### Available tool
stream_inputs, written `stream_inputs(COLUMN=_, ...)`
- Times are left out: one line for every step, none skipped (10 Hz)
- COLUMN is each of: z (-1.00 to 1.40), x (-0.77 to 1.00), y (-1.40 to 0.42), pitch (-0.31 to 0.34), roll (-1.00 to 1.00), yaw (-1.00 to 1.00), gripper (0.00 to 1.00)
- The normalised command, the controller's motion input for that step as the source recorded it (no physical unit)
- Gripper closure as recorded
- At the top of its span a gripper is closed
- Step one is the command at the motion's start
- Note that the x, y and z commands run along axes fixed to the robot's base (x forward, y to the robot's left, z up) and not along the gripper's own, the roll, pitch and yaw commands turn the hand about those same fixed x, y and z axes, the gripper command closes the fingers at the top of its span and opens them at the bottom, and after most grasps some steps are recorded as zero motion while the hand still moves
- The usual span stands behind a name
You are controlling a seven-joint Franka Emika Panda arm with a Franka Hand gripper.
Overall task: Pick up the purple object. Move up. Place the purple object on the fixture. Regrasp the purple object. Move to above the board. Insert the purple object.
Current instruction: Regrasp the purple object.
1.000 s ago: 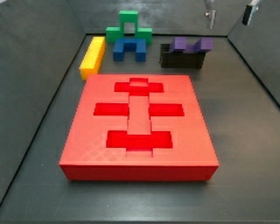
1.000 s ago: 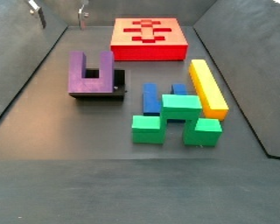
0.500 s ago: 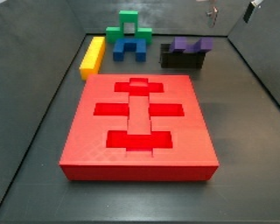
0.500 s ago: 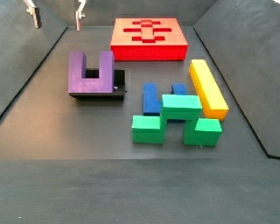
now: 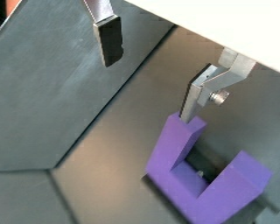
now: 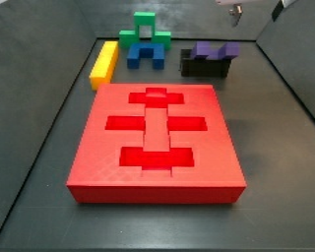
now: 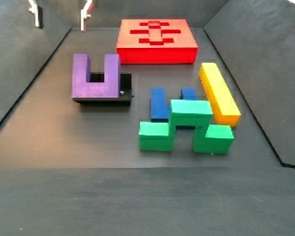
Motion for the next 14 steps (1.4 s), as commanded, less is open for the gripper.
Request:
stream_inputs(z=-0.05, x=0.62, y=-0.06, pitch=0.237, roll=1.0, yaw=0.16, gripper=0.0)
stream_inputs(z=-0.14, x=0.53, y=-0.14, pitch=0.186, roll=1.0, yaw=0.23, gripper=0.0)
stream_inputs(z=-0.15, x=0.5, y=-0.12, pitch=0.151, roll=1.0, yaw=0.28, gripper=0.0)
stream_inputs(z=-0.19, x=0.48, y=-0.12, pitch=0.14, roll=1.0, yaw=0.32, gripper=0.0)
stream_inputs(z=-0.22, x=0.47, y=-0.13, pitch=0.126, roll=0.97, yaw=0.33, gripper=0.0)
stream_inputs(z=-0.31, x=0.41, y=-0.15, pitch=0.097, roll=0.9, yaw=0.37, gripper=0.0)
stream_inputs(z=-0.43, x=0.45, y=-0.14, pitch=0.094, roll=0.74, yaw=0.42, gripper=0.0)
stream_inputs(z=-0.54, x=0.64, y=0.0, pitch=0.106, roll=0.41, yaw=0.33, gripper=0.0)
stream_inputs(z=-0.37, x=0.53, y=0.0, pitch=0.04, roll=0.22, yaw=0.29, gripper=0.0)
stream_inputs(z=-0.22, x=0.54, y=0.0, pitch=0.069, roll=0.17, yaw=0.27, gripper=0.0)
stream_inputs(z=-0.09, x=0.65, y=0.03, pitch=0.131, roll=0.1, yaw=0.25, gripper=0.0)
stream_inputs(z=-0.05, x=0.79, y=0.0, pitch=0.283, roll=0.18, yaw=0.23, gripper=0.0)
stream_inputs(z=-0.2, x=0.88, y=0.0, pitch=0.406, roll=0.33, yaw=0.05, gripper=0.0)
stream_inputs(z=-0.25, x=0.72, y=0.01, pitch=0.223, roll=0.03, yaw=-0.14, gripper=0.0)
